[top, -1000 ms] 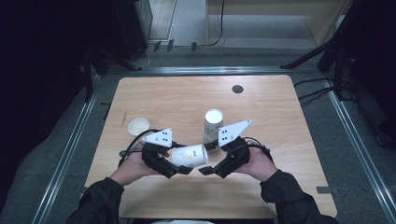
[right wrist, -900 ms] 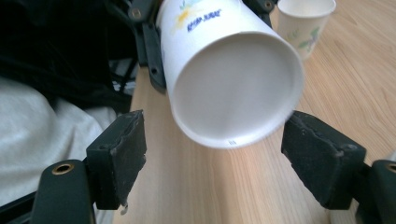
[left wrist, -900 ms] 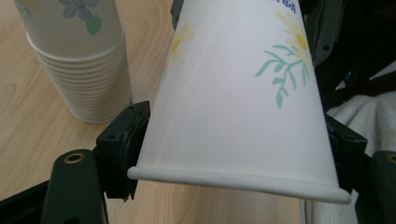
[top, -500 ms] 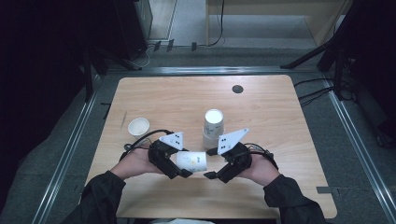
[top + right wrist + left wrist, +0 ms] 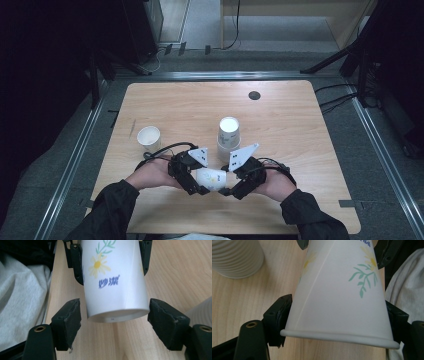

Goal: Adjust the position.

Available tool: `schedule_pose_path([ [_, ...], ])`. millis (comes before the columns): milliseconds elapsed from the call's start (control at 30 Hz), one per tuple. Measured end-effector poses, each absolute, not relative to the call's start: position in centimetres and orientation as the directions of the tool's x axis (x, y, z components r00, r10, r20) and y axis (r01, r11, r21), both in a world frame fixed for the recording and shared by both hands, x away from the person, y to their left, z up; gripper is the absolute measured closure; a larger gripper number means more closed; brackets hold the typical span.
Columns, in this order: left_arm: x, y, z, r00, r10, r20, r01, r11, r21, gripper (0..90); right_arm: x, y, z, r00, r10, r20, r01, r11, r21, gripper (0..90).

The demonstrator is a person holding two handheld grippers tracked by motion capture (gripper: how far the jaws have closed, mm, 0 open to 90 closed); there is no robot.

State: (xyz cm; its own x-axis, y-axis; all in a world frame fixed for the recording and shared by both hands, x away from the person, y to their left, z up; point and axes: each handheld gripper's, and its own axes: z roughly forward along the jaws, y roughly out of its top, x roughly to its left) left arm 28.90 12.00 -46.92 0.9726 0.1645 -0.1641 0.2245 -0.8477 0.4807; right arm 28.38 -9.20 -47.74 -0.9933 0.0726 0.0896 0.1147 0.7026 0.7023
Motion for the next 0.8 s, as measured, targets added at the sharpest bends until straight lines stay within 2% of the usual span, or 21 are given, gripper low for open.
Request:
schedule_pose_path([
  [167,28.5,11.5,-47.4,0.979,0.159,-0.131,0.201,-0.874,0.443,24.2,28.1,-8.5,-48.2,-0.996,0.044,0.081,0.088,0.724,0.684,28.1],
  [300,28.5,11.1,-47.6,0.972,0.168,-0.164,0.223,-0.881,0.418,24.2,27.9,-8.0,-48.6,-0.997,0.029,0.073,0.07,0.745,0.663,28.6],
  [567,28.2,10.6,-47.7,0.977,0.153,-0.151,0.203,-0.886,0.416,23.4,27.8,-7.9,-48.7,-0.998,0.018,0.062,0.055,0.754,0.655,34.0],
  [800,28.2,10.9,-47.6,0.977,0.149,-0.153,0.202,-0.88,0.43,22.9,27.7,-7.9,-48.3,-0.999,0.021,0.048,0.047,0.751,0.658,35.1],
])
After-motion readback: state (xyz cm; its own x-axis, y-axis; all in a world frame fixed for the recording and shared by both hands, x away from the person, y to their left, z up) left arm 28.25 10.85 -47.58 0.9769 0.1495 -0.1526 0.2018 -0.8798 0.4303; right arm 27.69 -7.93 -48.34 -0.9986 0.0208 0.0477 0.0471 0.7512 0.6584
